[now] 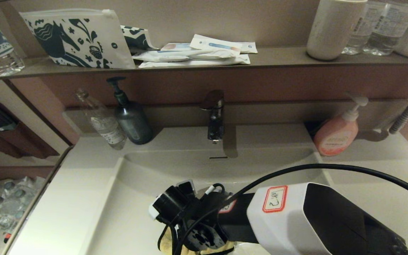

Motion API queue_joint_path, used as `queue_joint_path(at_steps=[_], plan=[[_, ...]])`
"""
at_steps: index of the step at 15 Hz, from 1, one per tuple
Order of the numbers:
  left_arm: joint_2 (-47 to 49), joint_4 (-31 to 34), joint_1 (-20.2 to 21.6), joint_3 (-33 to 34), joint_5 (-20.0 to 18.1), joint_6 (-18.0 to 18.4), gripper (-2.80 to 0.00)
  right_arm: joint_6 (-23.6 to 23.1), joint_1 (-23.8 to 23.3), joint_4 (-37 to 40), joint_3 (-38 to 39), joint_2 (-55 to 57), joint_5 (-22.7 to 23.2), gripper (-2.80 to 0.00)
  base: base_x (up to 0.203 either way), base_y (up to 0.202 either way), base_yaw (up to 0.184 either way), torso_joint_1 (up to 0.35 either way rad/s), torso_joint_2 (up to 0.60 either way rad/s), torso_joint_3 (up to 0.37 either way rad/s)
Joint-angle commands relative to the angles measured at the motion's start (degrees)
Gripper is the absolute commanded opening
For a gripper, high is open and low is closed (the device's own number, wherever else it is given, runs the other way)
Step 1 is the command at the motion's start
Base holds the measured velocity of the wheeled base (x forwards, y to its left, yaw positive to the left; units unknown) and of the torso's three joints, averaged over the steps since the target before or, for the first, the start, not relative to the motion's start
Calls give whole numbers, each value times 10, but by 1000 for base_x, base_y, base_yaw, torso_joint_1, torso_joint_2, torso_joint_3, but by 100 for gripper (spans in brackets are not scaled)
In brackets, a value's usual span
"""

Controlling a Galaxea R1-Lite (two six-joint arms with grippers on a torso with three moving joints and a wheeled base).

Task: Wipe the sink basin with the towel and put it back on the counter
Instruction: Wipe the sink

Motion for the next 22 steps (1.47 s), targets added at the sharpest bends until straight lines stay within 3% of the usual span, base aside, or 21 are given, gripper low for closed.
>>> queue_joint_path(at_steps=[1,5,11,19,22], plan=[[1,0,0,0,0,0,-280,1,-16,22,24,-15,-13,-280,0,0,0,0,0,0],[1,0,0,0,0,0,-280,1,-61,72,90,-64,-56,-280,0,0,0,0,0,0],[1,0,0,0,0,0,-280,1,-116,118,149,-143,-75,-280,0,0,0,0,0,0],[1,0,0,0,0,0,-280,4,-43,74,109,-55,-65,-280,0,0,0,0,0,0],[1,0,0,0,0,-1,-280,5,-20,44,49,-21,-20,-280,0,0,0,0,0,0]])
